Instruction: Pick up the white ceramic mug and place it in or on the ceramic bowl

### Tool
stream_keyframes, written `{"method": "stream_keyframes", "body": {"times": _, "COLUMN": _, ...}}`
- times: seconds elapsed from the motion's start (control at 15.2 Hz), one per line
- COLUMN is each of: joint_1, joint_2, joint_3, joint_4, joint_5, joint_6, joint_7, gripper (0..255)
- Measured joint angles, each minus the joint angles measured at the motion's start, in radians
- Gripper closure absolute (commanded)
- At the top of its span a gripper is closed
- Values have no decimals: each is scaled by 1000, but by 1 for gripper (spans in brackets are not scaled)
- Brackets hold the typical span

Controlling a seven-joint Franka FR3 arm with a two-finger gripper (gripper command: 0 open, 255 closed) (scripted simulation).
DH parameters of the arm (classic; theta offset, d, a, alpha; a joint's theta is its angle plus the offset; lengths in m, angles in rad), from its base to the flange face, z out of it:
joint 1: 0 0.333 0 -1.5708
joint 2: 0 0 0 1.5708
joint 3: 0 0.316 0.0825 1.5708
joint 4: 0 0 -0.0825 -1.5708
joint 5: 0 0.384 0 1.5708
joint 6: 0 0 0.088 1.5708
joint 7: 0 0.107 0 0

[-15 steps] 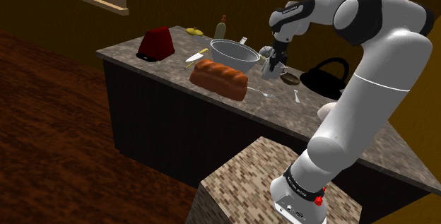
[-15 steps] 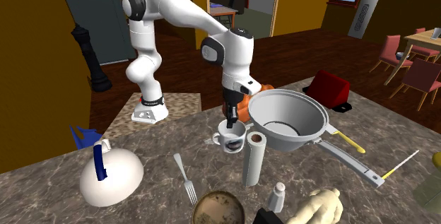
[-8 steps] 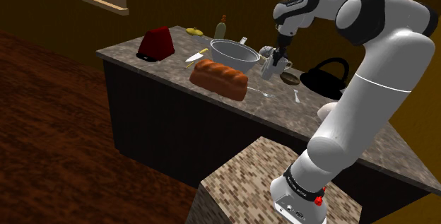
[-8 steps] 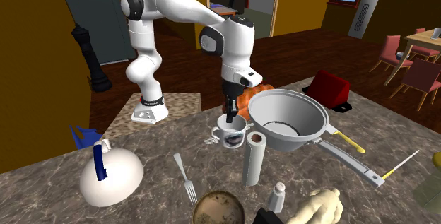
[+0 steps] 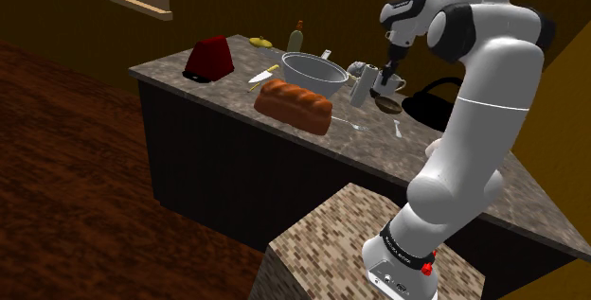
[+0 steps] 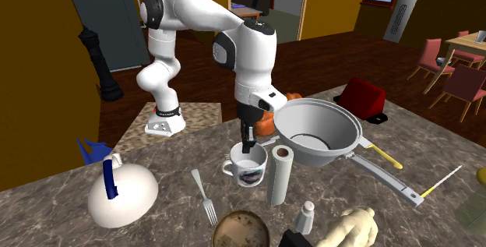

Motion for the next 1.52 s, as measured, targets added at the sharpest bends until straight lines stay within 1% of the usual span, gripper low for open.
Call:
{"method": "stream_keyframes", "body": {"times": 0.2, "joint_1": -84, "joint_2": 92, "joint_3": -5, "joint_4": 121, "joint_5": 53, "joint_6": -37, "joint_7": -82, "gripper": 255}}
{"method": "stream_keyframes", "body": {"times": 0.46, "joint_1": -207, "joint_2": 229, "joint_3": 3, "joint_4": 330, "joint_5": 120, "joint_6": -115, "joint_7": -164, "gripper": 255}}
{"method": "stream_keyframes", "body": {"times": 0.53, "joint_1": -249, "joint_2": 277, "joint_3": 9, "joint_4": 414, "joint_5": 141, "joint_6": -151, "joint_7": -182, "gripper": 255}}
{"method": "stream_keyframes", "body": {"times": 0.66, "joint_1": -325, "joint_2": 356, "joint_3": 20, "joint_4": 546, "joint_5": 172, "joint_6": -200, "joint_7": -213, "gripper": 255}}
{"method": "stream_keyframes", "body": {"times": 0.73, "joint_1": -356, "joint_2": 394, "joint_3": 27, "joint_4": 616, "joint_5": 185, "joint_6": -231, "joint_7": -218, "gripper": 255}}
{"method": "stream_keyframes", "body": {"times": 0.79, "joint_1": -368, "joint_2": 410, "joint_3": 30, "joint_4": 641, "joint_5": 191, "joint_6": -239, "joint_7": -220, "gripper": 255}}
{"method": "stream_keyframes", "body": {"times": 0.86, "joint_1": -371, "joint_2": 414, "joint_3": 31, "joint_4": 640, "joint_5": 192, "joint_6": -234, "joint_7": -223, "gripper": 255}}
{"method": "stream_keyframes", "body": {"times": 1.32, "joint_1": -340, "joint_2": 398, "joint_3": 29, "joint_4": 513, "joint_5": 190, "joint_6": -130, "joint_7": -230, "gripper": 255}}
{"method": "stream_keyframes", "body": {"times": 1.52, "joint_1": -335, "joint_2": 404, "joint_3": 31, "joint_4": 483, "joint_5": 192, "joint_6": -96, "joint_7": -231, "gripper": 255}}
